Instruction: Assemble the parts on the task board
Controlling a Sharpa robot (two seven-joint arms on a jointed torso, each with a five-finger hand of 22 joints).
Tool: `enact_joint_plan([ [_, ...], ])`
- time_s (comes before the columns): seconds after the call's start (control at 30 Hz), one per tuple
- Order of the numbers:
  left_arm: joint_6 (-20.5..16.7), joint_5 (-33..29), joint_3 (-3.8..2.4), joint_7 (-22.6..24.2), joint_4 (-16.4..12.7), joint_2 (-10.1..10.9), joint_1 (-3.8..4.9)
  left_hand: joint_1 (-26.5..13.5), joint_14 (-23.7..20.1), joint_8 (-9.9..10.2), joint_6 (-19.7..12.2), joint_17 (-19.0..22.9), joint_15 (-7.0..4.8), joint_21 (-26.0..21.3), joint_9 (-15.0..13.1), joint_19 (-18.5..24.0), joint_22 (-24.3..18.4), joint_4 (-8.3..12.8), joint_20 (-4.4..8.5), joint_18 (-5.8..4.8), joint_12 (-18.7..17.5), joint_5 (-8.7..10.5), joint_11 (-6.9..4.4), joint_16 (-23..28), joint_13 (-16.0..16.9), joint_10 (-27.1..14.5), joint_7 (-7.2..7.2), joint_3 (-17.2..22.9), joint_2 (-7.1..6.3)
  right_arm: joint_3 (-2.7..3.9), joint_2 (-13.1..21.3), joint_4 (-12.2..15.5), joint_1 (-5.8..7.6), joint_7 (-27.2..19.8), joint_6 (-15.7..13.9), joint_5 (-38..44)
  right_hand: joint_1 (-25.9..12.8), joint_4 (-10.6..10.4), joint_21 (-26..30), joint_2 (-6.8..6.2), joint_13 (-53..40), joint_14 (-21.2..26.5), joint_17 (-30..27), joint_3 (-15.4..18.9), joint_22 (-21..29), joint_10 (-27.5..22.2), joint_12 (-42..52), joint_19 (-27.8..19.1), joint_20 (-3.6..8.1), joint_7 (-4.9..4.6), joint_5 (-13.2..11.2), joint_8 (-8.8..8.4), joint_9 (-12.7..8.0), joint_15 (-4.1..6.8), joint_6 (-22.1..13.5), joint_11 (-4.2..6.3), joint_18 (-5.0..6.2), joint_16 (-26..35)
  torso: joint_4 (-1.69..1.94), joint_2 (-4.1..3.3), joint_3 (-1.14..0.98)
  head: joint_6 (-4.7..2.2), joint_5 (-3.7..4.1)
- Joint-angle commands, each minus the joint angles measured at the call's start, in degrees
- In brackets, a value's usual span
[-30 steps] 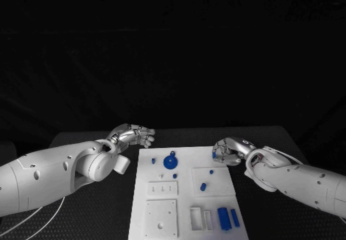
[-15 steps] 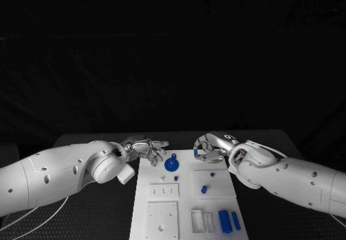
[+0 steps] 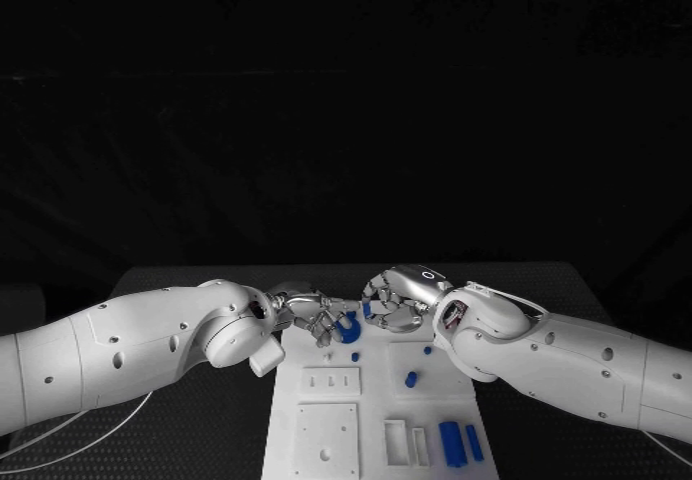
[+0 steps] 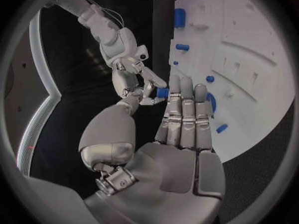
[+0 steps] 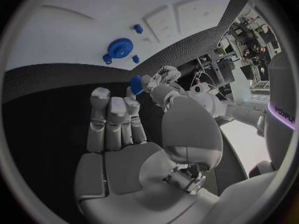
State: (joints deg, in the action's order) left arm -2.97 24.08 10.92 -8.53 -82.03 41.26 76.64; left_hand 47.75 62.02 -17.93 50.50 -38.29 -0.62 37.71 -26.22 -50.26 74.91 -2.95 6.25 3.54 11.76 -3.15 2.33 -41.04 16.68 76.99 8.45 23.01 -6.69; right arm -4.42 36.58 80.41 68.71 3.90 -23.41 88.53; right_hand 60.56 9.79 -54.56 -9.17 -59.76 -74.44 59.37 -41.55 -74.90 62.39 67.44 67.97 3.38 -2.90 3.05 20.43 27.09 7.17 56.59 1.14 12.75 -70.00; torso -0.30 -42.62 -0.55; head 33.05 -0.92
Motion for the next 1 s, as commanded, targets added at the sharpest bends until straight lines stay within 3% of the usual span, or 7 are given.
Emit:
enact_joint_plan([
  [0.03, 0.16, 0.9, -0.05, -1.52, -0.28, -0.21, 0.11, 1.09, -0.35, 0.53, -0.65, -0.06, 0.02, 0.36, 0.16, 0.43, 1.24, -0.04, -0.02, 0.83, 0.18, 0.31, -0.02, -0.35, 0.24, -0.49, -0.03, -0.24, 0.09, 0.02, -0.23, 0.61, -0.02, 0.9, 1.22, 1.51, 0.05, -0.09, -0.12, -0.73, 0.09, -0.09, 0.09, -0.26, -0.62, 0.27, -0.03, 0.39, 0.08, -2.05, -0.25, -0.14, 0.77, 0.43, 2.39, 0.3, 2.25, -0.08, -0.07, -0.08, -0.02, 0.06, -0.27],
  [0.77, -0.23, 0.93, -0.05, -1.93, -0.19, -0.8, 0.12, 2.95, -0.54, 0.74, -0.62, -0.01, 0.07, 0.9, 0.39, 0.79, 1.14, 0.57, -0.08, 0.83, 0.31, 0.28, 0.05, -0.58, 0.98, -0.92, 0.03, -1.13, 0.95, 0.01, -1.21, 2.13, -0.03, 0.94, 2.4, 1.06, -0.32, -0.66, -0.04, -1.19, 0.12, -0.11, 0.13, -0.46, -0.56, 0.28, -0.11, 0.54, 0.12, -2.08, -0.25, -0.26, 0.79, 0.42, 2.31, 0.28, 2.25, -0.01, -0.14, -0.04, 0.02, 0.44, -0.34],
  [1.0, -0.02, 0.58, -0.06, -1.8, -0.19, -0.96, 0.12, 3.72, -0.55, 0.44, 0.1, 0.04, 0.06, 1.14, 0.33, 0.89, 1.08, 0.89, -0.08, 0.83, 0.4, 0.25, -0.05, -0.7, 1.37, -1.07, -0.14, -1.59, 1.99, -0.01, -1.76, 2.27, -0.04, 0.89, 2.7, 0.77, -0.42, -0.78, 0.0, -1.37, 0.12, -0.1, 0.14, -0.47, -0.55, 0.27, -0.13, 0.56, 0.13, -2.09, -0.25, -0.3, 0.79, 0.42, 2.27, 0.28, 2.25, 0.02, -0.08, -0.05, 0.06, 0.56, -0.25],
])
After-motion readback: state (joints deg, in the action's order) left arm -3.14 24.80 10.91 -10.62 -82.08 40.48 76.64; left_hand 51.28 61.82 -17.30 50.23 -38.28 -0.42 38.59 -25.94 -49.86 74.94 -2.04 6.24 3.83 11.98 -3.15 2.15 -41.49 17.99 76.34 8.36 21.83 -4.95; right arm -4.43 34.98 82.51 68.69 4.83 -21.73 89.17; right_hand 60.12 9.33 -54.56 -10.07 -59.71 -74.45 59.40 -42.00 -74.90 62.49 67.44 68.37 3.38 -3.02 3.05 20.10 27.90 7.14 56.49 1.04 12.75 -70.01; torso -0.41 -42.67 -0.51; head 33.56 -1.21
